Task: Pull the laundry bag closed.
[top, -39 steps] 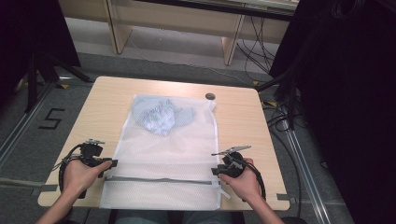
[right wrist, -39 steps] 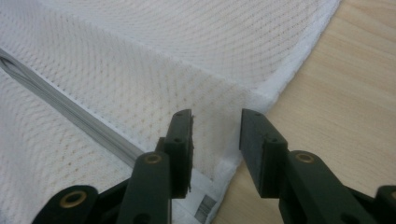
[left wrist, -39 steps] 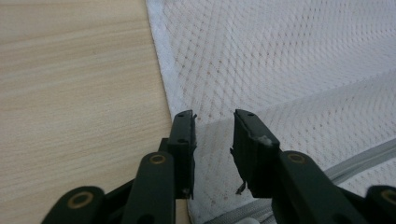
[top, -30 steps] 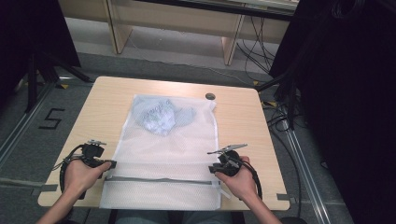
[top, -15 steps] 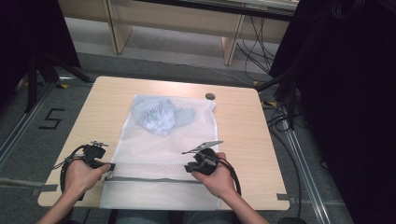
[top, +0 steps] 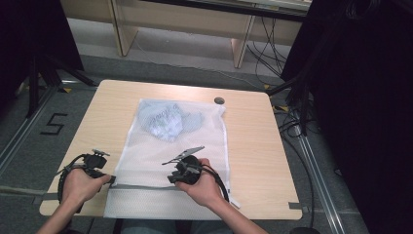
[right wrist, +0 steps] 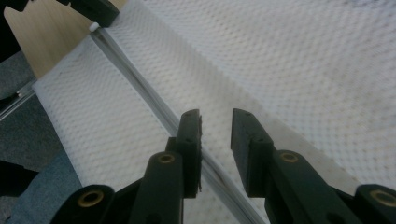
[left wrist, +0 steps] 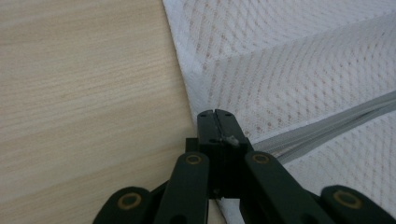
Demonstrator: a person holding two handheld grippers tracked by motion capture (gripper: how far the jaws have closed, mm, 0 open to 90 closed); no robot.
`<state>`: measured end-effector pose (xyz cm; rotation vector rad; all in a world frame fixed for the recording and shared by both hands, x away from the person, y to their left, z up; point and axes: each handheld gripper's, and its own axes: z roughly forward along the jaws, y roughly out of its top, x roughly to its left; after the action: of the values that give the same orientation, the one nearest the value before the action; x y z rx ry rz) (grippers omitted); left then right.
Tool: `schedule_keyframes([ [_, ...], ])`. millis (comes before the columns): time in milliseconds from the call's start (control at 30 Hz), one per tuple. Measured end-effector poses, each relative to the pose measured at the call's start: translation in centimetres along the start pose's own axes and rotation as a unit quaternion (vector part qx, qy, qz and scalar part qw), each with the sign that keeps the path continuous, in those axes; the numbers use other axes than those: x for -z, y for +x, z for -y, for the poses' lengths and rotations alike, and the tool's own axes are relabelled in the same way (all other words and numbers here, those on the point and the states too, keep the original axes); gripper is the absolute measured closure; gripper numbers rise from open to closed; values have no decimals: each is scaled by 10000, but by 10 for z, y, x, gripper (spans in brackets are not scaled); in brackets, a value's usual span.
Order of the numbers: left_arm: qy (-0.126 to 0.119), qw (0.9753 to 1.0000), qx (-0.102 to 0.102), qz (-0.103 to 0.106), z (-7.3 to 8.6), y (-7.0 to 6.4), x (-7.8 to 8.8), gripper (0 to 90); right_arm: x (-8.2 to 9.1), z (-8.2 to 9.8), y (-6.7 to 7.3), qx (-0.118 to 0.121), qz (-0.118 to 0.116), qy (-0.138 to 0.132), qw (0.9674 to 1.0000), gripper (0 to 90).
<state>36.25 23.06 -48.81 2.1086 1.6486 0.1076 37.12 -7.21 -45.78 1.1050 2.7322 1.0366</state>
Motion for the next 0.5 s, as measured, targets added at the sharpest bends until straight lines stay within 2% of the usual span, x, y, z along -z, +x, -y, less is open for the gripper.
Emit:
schedule_keyframes([
  [67,55,10000,-41,-25,0,2,1,898,-4,-4,5,31,-71,41,10000,732],
  [167,38,10000,4,-3,0,4,0,897,-13,-11,12,66,-177,-21,9998,729],
  [200,51,10000,-21,10,1,5,0,898,-16,-12,15,10,-213,-52,9998,728],
  [367,112,9999,-51,-13,0,4,0,898,-32,-20,26,179,-363,40,9992,720],
  [500,130,9999,-56,5,-1,4,0,897,-39,-27,35,119,-456,82,9989,718],
])
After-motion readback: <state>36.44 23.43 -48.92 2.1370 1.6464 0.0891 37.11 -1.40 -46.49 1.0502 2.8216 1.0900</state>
